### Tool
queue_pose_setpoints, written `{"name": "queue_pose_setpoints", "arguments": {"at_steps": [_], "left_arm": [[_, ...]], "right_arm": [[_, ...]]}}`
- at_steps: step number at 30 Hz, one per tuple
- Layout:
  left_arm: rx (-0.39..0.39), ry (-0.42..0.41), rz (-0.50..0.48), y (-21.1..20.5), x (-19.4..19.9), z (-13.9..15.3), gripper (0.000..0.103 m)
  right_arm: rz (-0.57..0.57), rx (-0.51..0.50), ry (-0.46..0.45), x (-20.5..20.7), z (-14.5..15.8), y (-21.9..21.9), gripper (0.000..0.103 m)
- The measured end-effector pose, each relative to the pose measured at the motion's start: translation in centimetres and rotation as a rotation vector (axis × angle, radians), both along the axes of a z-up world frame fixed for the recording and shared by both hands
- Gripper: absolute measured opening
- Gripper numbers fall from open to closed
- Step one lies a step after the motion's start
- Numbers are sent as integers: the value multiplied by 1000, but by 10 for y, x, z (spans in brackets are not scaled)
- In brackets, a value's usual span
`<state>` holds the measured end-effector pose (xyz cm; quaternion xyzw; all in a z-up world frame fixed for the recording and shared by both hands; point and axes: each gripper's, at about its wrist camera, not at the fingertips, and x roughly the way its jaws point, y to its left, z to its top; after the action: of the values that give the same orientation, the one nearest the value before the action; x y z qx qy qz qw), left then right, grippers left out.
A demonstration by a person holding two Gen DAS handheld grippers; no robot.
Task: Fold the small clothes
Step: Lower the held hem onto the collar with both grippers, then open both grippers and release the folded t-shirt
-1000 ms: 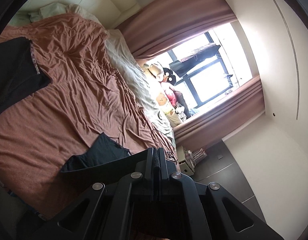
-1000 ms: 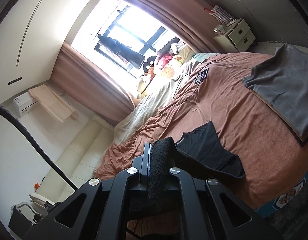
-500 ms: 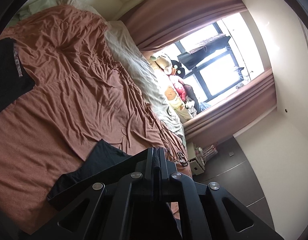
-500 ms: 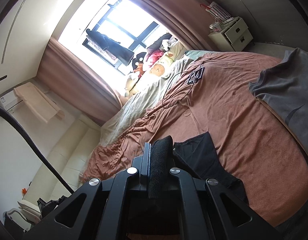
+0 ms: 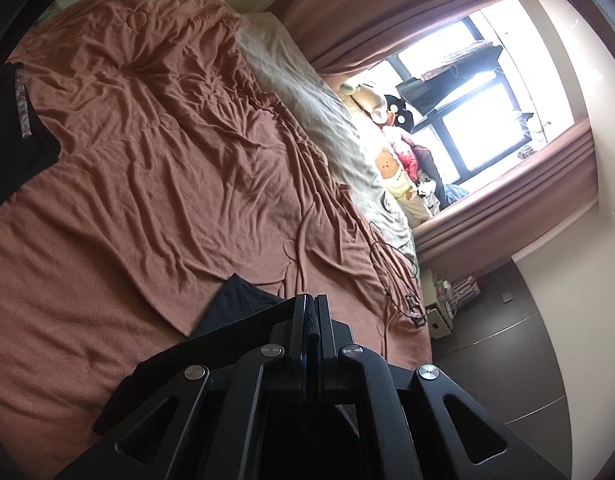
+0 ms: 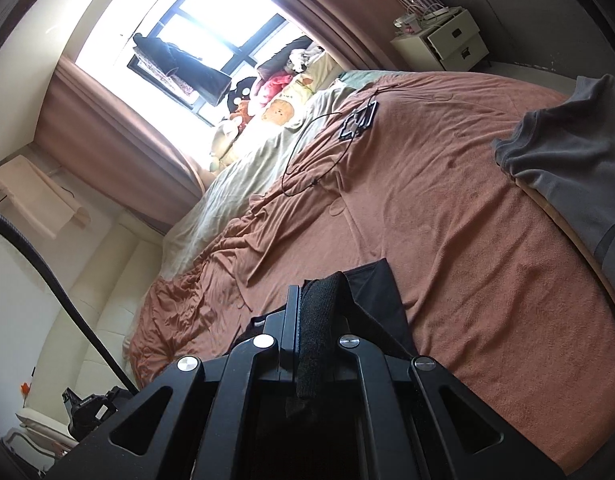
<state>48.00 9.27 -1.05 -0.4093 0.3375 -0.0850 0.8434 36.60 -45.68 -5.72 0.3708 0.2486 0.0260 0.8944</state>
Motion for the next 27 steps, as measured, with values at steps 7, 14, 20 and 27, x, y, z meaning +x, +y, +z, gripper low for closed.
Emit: {"name": "queue_pose_setpoints", "arguments": {"at_steps": [7, 14, 20, 27], "left_arm": [[27, 83, 8, -5, 40, -39, 2], [73, 156, -1, -13, 81, -69, 2], [130, 217, -5, -19, 116, -97, 2], [154, 319, -8, -22, 149, -139, 2]], "right_arm": [[-24, 34, 96, 39, -22, -6, 1], [-34, 2, 166, 77, -27, -6, 1], [-47, -28, 244, 113, -38, -7, 1], [-49, -53, 326, 141, -51, -7, 1]]}}
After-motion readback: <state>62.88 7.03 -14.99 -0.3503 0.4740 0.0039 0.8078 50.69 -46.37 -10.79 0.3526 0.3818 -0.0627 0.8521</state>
